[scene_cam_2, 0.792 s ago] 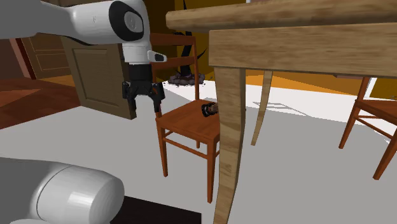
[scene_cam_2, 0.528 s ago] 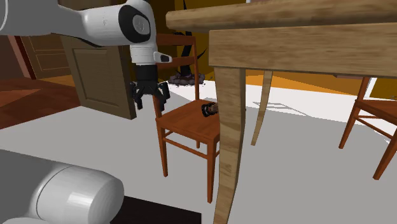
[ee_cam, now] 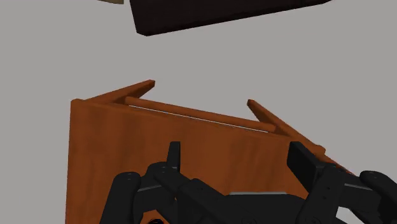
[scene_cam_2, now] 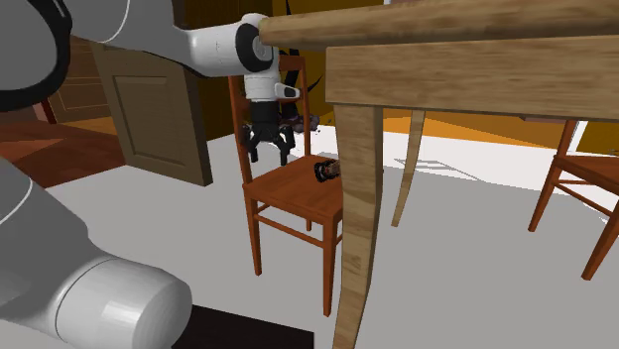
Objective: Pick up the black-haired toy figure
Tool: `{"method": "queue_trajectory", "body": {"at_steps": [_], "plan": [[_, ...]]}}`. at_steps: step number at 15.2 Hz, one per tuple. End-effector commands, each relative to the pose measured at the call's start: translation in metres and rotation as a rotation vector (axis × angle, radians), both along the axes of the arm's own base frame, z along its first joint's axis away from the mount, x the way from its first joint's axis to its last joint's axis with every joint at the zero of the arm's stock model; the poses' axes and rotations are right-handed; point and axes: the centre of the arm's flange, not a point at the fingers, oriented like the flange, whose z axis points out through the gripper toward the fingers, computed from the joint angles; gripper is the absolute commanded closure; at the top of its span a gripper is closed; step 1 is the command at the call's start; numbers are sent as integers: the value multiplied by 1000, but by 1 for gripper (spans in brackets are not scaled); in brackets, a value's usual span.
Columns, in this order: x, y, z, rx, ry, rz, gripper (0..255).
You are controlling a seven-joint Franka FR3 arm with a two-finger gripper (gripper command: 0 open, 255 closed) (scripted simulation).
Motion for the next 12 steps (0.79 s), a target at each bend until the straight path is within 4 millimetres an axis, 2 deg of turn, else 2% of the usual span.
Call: {"method": "queue_trajectory", "body": {"at_steps": [1,12], "plan": [[23,-13,-5,-6,0,-33,0],[138,-98,-21,-32,-3,-212,0]]}}
